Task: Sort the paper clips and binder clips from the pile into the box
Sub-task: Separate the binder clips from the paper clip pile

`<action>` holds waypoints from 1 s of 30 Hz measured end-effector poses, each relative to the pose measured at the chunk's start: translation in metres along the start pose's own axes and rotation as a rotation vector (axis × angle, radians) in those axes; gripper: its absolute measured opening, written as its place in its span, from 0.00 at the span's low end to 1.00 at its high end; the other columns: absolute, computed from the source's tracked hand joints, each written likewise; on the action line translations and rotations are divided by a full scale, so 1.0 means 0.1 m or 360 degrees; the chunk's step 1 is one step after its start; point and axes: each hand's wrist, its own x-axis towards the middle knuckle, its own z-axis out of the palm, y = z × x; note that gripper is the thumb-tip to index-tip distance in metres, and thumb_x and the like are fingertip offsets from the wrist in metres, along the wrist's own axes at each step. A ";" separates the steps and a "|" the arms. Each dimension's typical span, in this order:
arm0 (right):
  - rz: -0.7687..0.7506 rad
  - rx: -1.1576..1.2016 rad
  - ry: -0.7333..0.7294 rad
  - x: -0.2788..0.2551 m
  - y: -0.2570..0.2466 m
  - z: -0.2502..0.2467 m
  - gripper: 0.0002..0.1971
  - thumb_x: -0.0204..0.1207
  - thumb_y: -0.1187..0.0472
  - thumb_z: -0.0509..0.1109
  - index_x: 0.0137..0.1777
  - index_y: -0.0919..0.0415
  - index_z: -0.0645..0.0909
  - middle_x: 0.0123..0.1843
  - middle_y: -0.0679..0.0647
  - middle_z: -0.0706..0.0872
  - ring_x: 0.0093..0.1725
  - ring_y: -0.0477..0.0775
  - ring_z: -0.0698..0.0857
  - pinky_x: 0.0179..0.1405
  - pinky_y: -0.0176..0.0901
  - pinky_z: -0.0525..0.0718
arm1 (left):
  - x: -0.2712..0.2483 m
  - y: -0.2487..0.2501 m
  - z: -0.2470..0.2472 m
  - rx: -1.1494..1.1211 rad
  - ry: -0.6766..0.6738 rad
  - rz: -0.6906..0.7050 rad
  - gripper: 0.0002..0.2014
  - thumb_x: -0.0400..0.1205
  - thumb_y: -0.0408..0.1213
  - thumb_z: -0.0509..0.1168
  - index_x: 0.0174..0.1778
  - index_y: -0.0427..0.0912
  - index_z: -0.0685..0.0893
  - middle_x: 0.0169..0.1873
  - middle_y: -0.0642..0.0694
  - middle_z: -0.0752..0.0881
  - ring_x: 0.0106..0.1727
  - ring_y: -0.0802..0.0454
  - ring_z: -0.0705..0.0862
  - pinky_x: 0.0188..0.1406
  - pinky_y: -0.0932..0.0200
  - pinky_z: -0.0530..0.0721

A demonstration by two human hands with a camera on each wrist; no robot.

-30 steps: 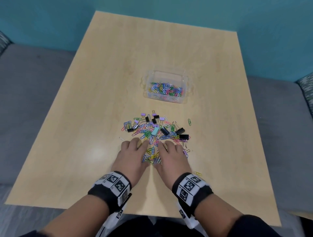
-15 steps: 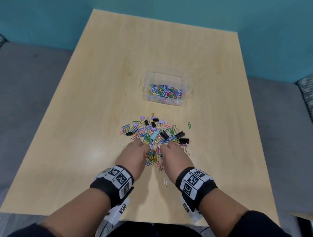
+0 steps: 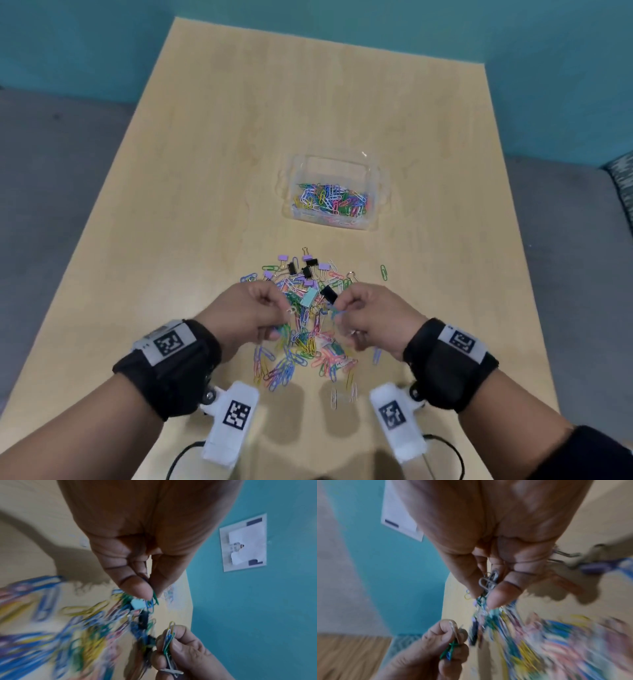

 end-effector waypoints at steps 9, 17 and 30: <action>-0.0346 -0.0234 0.0493 0.57 -1.13 -0.55 0.12 0.72 0.78 0.69 0.37 0.62 0.75 0.31 0.62 0.80 0.26 0.56 0.79 0.24 0.43 0.85 | 0.68 1.23 -0.05 0.0126 0.0403 0.0384 0.11 0.73 0.20 0.70 0.31 0.38 0.81 0.30 0.41 0.83 0.27 0.52 0.83 0.25 0.62 0.86; -0.0392 -0.0666 0.0679 0.74 -1.47 -0.65 0.10 0.72 0.65 0.73 0.53 0.61 0.81 0.39 0.57 0.83 0.38 0.62 0.88 0.49 0.64 0.87 | 0.85 1.64 0.10 0.0396 0.0423 0.0553 0.10 0.76 0.22 0.65 0.41 0.42 0.84 0.35 0.42 0.81 0.35 0.45 0.83 0.44 0.47 0.89; 0.0196 -0.0961 0.0123 -0.53 0.64 -0.65 0.07 0.70 0.62 0.66 0.31 0.56 0.77 0.27 0.50 0.82 0.26 0.49 0.78 0.31 0.46 0.80 | -0.26 -0.44 -0.34 0.0488 -0.0081 -0.0028 0.09 0.67 0.40 0.69 0.36 0.38 0.84 0.27 0.42 0.81 0.30 0.49 0.76 0.31 0.57 0.76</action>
